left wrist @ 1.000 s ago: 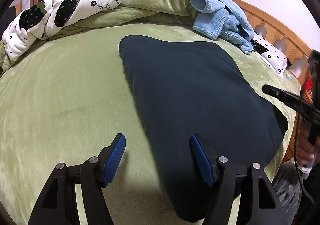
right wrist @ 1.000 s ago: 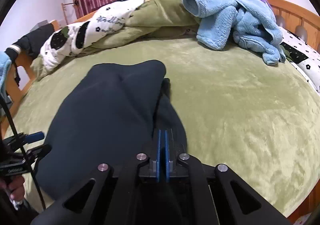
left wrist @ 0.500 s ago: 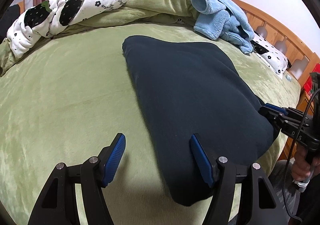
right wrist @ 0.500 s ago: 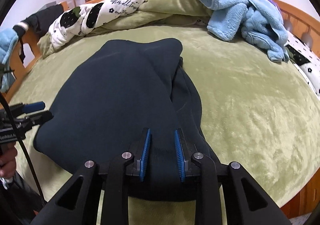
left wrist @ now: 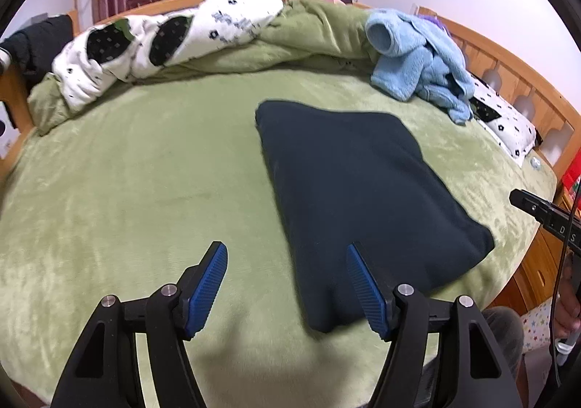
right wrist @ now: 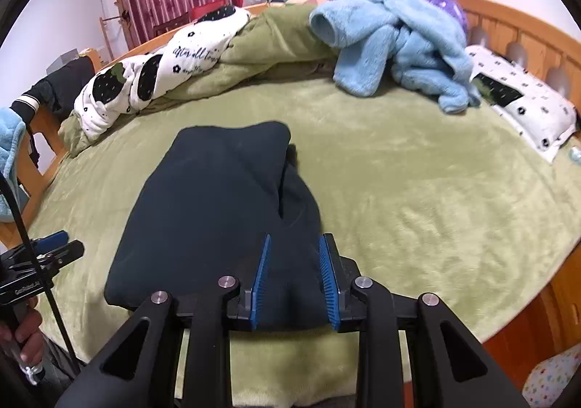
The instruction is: Fold small clothes
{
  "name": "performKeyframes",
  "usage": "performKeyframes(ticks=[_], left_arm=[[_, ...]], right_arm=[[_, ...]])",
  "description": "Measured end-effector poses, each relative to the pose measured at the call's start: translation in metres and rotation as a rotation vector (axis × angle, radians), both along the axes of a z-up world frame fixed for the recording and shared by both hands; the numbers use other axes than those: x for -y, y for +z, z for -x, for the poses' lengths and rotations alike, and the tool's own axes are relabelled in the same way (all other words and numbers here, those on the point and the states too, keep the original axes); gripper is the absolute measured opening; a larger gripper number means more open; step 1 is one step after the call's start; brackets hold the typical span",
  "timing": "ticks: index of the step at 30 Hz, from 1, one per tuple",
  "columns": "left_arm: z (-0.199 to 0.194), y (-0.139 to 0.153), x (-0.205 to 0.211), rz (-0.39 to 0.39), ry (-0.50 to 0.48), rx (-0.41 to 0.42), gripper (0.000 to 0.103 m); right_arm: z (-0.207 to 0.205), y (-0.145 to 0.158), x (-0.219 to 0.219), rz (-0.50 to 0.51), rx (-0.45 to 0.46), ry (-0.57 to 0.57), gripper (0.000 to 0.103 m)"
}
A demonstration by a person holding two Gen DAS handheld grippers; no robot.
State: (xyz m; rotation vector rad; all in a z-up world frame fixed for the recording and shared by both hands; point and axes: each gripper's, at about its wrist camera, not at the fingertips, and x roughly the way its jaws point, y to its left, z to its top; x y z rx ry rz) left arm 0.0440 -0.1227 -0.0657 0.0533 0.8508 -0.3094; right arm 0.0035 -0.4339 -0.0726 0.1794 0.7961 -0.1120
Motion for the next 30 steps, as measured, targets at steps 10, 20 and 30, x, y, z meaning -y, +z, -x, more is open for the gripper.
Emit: performKeyframes(ticks=[10,20,30], left_arm=[[0.052,0.05,0.0,-0.06,0.067,0.108,0.086],[0.089,0.073,-0.008,-0.065,0.091,0.144,0.092],[0.105,0.089,-0.014,-0.057,0.101,0.173,0.092]], right_arm=[[0.043,0.048,-0.011,0.012,0.02,-0.014,0.05],[0.09,0.069,-0.025,0.096,0.06,-0.025,0.088],[0.11,0.08,-0.024,0.096,0.075,-0.031,0.088]])
